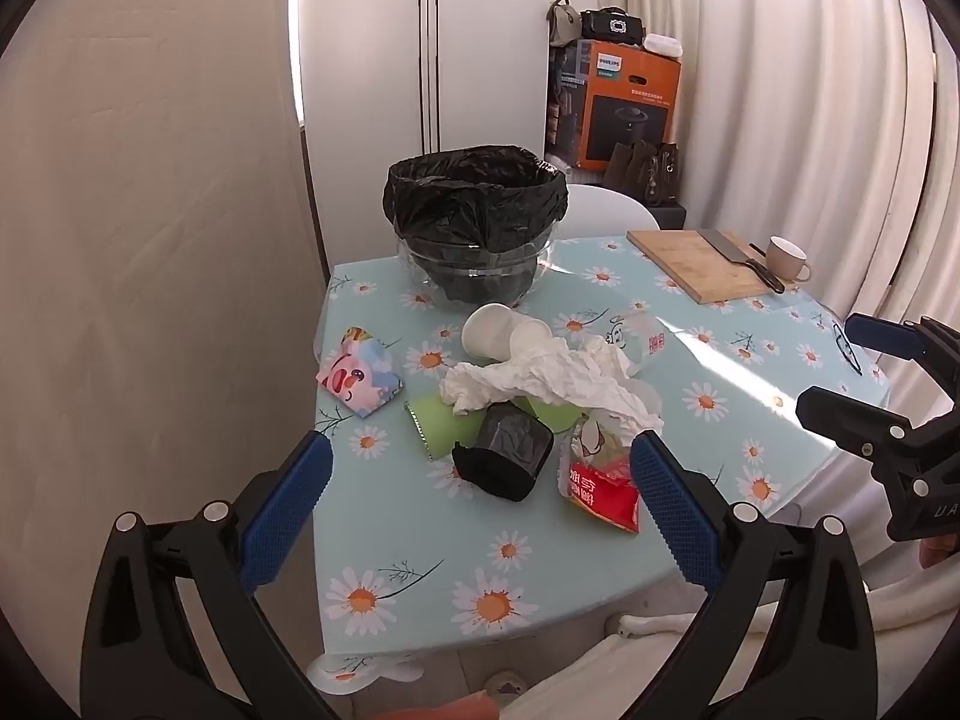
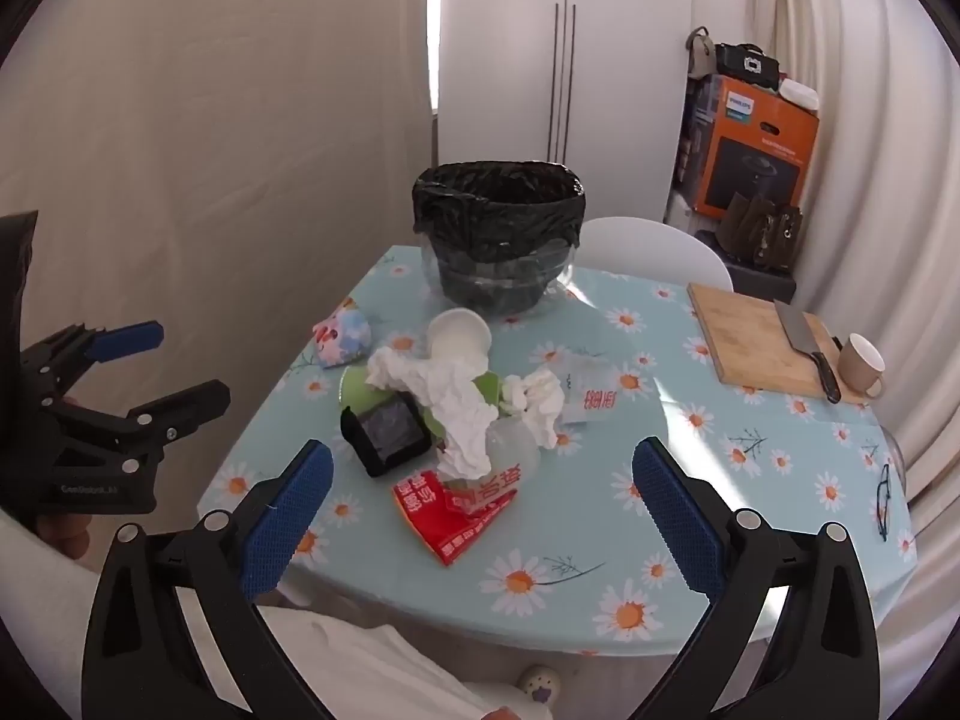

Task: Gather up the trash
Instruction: 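Move both tools toward the pile of trash on the table, then grasp the pink cartoon mask with the left tool while the right tool grasps the clear plastic cup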

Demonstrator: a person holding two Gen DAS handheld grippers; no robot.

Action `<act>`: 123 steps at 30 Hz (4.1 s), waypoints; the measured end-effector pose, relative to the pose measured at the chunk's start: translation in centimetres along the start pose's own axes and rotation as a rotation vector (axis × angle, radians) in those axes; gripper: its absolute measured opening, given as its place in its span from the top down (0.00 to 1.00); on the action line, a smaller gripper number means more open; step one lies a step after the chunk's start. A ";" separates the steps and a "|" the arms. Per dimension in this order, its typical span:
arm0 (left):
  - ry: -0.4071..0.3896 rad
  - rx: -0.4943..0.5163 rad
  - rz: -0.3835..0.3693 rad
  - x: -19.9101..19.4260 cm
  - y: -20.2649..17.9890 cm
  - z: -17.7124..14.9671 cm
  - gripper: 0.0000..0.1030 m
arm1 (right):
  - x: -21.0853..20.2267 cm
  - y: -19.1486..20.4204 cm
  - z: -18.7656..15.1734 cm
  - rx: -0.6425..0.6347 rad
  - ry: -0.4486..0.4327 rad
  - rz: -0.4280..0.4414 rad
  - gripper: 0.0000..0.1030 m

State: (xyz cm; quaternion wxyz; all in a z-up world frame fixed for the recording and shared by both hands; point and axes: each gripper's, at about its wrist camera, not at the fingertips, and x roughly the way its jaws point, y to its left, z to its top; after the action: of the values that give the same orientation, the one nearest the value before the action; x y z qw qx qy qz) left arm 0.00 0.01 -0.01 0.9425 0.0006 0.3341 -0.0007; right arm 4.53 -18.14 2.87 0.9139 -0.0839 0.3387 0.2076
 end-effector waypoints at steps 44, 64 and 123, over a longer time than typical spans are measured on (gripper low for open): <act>-0.009 0.077 -0.058 0.2 0.2 0.0 0.06 | -0.1 0.1 -0.2 0.057 0.018 -0.087 0.08; 0.220 -0.062 -0.126 8.4 0.3 3.4 0.06 | 6.4 -7.0 3.1 0.073 0.117 -0.039 0.08; 0.548 -0.093 0.187 33.7 10.8 3.8 0.05 | 30.6 -14.3 3.2 0.140 0.536 0.192 0.49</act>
State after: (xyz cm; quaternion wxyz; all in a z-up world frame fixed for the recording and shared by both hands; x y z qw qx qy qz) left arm 28.64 10.76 -18.25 0.8121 -0.0113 0.5745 0.1018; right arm 33.60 -20.22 -14.49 0.7714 -0.0401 0.5881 0.2398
